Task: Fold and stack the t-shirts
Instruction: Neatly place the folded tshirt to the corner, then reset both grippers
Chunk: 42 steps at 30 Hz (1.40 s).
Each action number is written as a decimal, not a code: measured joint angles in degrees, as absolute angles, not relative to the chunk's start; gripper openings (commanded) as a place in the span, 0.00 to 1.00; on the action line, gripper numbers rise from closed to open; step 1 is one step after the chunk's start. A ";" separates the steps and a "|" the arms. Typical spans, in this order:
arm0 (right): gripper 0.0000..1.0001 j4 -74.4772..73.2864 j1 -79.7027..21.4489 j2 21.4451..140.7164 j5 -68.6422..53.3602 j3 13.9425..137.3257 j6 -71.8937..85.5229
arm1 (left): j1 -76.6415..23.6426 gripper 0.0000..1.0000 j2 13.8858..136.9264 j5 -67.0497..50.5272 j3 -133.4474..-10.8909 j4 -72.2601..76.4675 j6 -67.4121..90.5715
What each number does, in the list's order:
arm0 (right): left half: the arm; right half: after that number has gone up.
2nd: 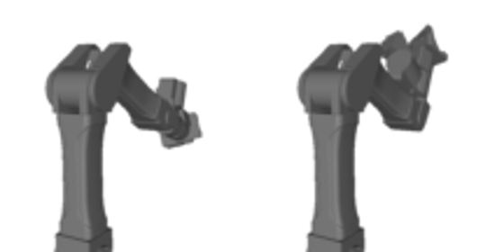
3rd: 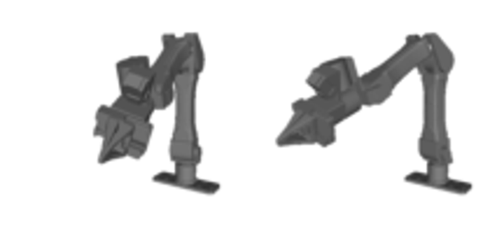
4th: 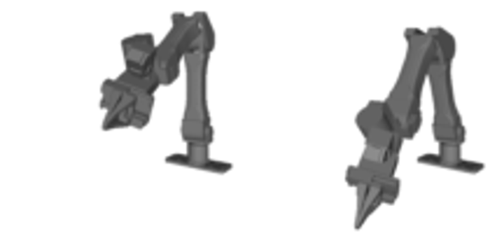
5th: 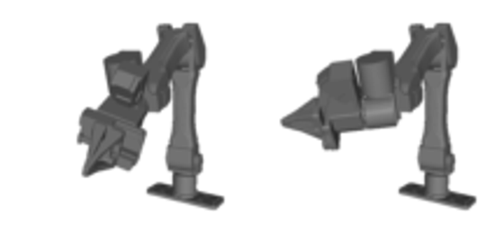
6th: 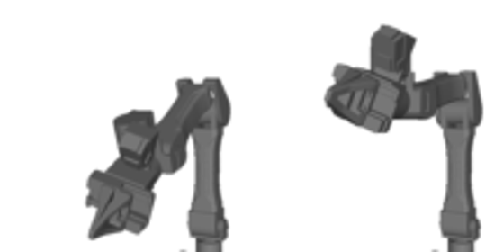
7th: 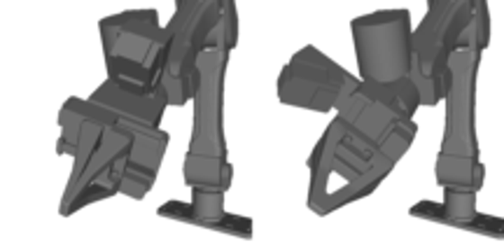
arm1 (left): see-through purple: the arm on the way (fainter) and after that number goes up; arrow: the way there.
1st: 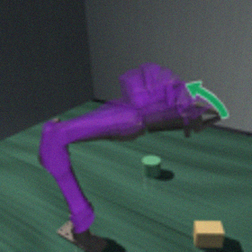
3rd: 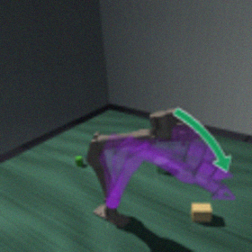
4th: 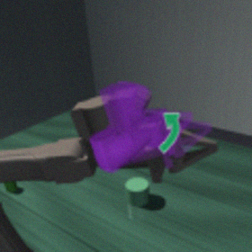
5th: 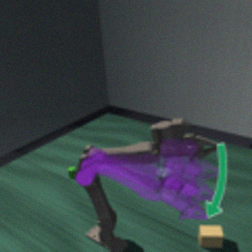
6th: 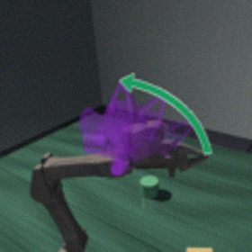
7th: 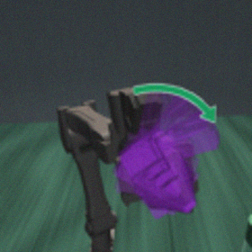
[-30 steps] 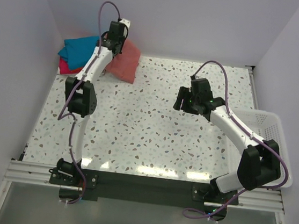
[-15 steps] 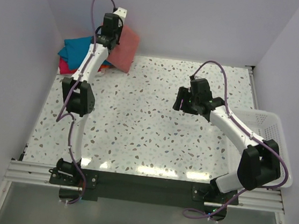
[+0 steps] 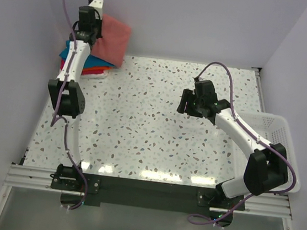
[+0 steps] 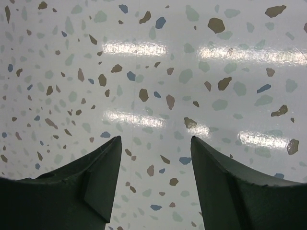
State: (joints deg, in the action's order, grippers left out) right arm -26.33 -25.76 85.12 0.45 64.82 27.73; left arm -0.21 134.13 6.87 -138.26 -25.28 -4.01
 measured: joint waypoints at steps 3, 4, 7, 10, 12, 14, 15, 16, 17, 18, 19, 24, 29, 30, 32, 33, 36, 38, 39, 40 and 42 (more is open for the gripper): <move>0.63 -26.41 -26.26 85.17 0.45 64.90 27.73 | 4.19 0.18 132.55 4.12 -135.57 -24.21 -1.26; 0.63 -26.44 -26.41 85.17 0.45 64.93 27.73 | 5.65 0.24 132.16 3.66 -134.56 -23.70 -0.49; 0.63 -26.55 -26.98 85.21 0.47 64.90 27.73 | 9.50 0.57 131.66 3.07 -131.04 -22.09 3.46; 0.65 -26.57 -27.20 85.21 0.47 64.90 27.66 | 12.29 0.75 131.59 2.55 -128.33 -21.71 8.32; 0.69 -26.57 -27.35 85.12 0.51 64.88 27.57 | 13.76 0.95 131.13 2.22 -126.19 -21.50 11.27; 0.72 -26.57 -27.38 84.68 0.56 64.47 27.40 | 14.52 0.98 130.02 1.69 -124.01 -21.26 13.39; 0.73 -26.61 -27.38 84.31 0.56 64.20 27.38 | 14.66 0.98 129.08 1.54 -122.74 -21.15 14.46; 0.74 -26.63 -27.38 83.77 0.58 63.90 27.33 | 14.68 0.99 128.01 1.39 -121.73 -21.17 15.42; 0.75 -26.65 -27.38 83.00 0.60 63.53 27.31 | 14.57 1.00 126.67 1.13 -120.75 -21.04 16.05; 0.77 -26.81 -27.38 82.08 0.64 63.20 27.31 | 14.44 1.00 125.05 0.82 -119.66 -20.91 16.78; 0.78 -27.00 -27.38 81.10 0.73 62.94 27.29 | 14.24 1.00 123.22 0.56 -118.67 -20.84 17.41; 0.82 -27.81 -27.40 76.36 1.13 62.26 27.24 | 13.32 1.00 110.89 -0.36 -110.52 -18.09 20.75; 0.86 -28.40 -27.40 73.03 2.35 62.17 26.96 | 10.15 1.00 95.79 -0.69 -96.07 -13.74 23.51; 0.86 -28.60 -27.40 72.44 2.50 62.13 26.94 | 8.49 1.00 92.62 -0.45 -91.81 -11.68 23.77; 0.87 -29.17 -27.40 71.16 2.79 62.00 26.92 | 3.92 1.00 86.21 -0.05 -83.00 -10.35 24.56; 0.88 -29.36 -27.40 70.43 3.16 61.87 26.94 | 1.02 1.00 83.07 0.38 -78.02 -8.91 24.84; 0.90 -29.69 -27.40 67.66 3.70 61.06 26.94 | -9.10 1.00 74.72 0.89 -65.49 -8.23 25.23; 0.93 -29.76 -27.40 65.28 3.92 60.07 26.94 | -15.70 1.00 70.52 1.65 -59.31 -8.16 25.76; 0.96 -29.74 -27.40 64.07 4.03 59.55 26.94 | -18.98 1.00 68.38 2.04 -56.18 -7.99 25.96; 0.97 -29.85 -27.40 62.76 4.29 59.00 26.96 | -22.26 1.00 66.26 2.44 -53.30 -8.29 26.04; 0.99 -29.98 -27.44 60.29 5.21 58.02 26.96 | -27.66 1.00 62.72 4.03 -48.80 -8.64 26.39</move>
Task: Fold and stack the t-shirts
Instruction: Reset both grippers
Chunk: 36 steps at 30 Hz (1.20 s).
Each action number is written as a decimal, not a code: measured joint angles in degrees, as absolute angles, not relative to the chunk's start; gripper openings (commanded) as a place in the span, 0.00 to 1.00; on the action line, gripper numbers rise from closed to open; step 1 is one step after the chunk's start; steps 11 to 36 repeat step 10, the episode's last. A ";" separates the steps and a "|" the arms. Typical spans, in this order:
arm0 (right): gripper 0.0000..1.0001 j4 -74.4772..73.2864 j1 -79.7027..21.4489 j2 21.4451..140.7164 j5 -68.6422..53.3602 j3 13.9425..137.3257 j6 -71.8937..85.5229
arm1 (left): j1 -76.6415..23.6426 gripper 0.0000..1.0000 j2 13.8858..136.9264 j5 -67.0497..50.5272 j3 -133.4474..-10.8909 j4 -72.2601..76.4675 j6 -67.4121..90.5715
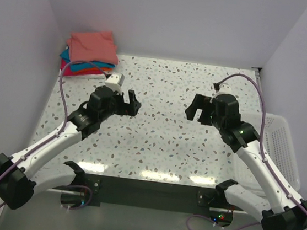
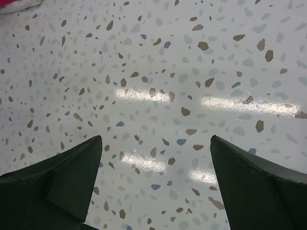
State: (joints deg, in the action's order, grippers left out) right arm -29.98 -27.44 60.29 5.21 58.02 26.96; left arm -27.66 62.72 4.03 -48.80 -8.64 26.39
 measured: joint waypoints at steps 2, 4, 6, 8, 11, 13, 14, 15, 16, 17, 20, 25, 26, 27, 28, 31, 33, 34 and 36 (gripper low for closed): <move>0.99 -30.02 -27.49 58.26 6.24 57.12 26.98 | -31.73 1.00 59.46 5.34 -45.30 -9.06 26.87; 0.99 -29.95 -27.49 56.27 7.60 55.75 27.16 | -34.11 1.00 57.01 6.07 -42.96 -9.19 27.46; 0.99 -29.98 -27.55 54.63 8.73 53.87 27.46 | -35.73 1.00 55.02 6.57 -41.17 -9.39 27.90; 0.99 -30.00 -27.55 53.47 9.78 51.88 27.77 | -36.69 1.00 54.00 6.61 -40.40 -9.87 27.94; 0.99 -29.89 -27.55 52.71 10.46 50.06 27.88 | -37.21 1.00 53.89 6.44 -40.38 -10.39 27.88; 0.99 -29.89 -27.55 52.71 10.46 50.06 27.88 | -37.21 1.00 53.89 6.44 -40.38 -10.39 27.88; 0.99 -29.89 -27.55 52.71 10.46 50.06 27.88 | -37.21 1.00 53.89 6.44 -40.38 -10.39 27.88; 0.99 -29.89 -27.55 52.71 10.46 50.06 27.88 | -37.21 1.00 53.89 6.44 -40.38 -10.39 27.88; 0.99 -29.89 -27.55 52.71 10.46 50.06 27.88 | -37.21 1.00 53.89 6.44 -40.38 -10.39 27.88; 0.99 -29.89 -27.55 52.71 10.46 50.06 27.88 | -37.21 1.00 53.89 6.44 -40.38 -10.39 27.88; 0.99 -29.89 -27.55 52.71 10.46 50.06 27.88 | -37.21 1.00 53.89 6.44 -40.38 -10.39 27.88; 0.99 -29.89 -27.55 52.71 10.46 50.06 27.88 | -37.21 1.00 53.89 6.44 -40.38 -10.39 27.88; 0.99 -29.89 -27.55 52.71 10.46 50.06 27.88 | -37.21 1.00 53.89 6.44 -40.38 -10.39 27.88; 0.99 -29.89 -27.55 52.71 10.46 50.06 27.88 | -37.21 1.00 53.89 6.44 -40.38 -10.39 27.88; 0.99 -29.89 -27.55 52.71 10.46 50.06 27.88 | -37.21 1.00 53.89 6.44 -40.38 -10.39 27.88; 0.99 -29.89 -27.55 52.71 10.46 50.06 27.88 | -37.21 1.00 53.89 6.44 -40.38 -10.39 27.88; 0.99 -29.89 -27.55 52.71 10.46 50.06 27.88 | -37.21 1.00 53.89 6.44 -40.38 -10.39 27.88; 0.99 -29.89 -27.55 52.71 10.46 50.06 27.88 | -37.21 1.00 53.89 6.44 -40.38 -10.39 27.88; 0.99 -29.89 -27.55 52.71 10.46 50.06 27.88 | -37.21 1.00 53.89 6.44 -40.38 -10.39 27.88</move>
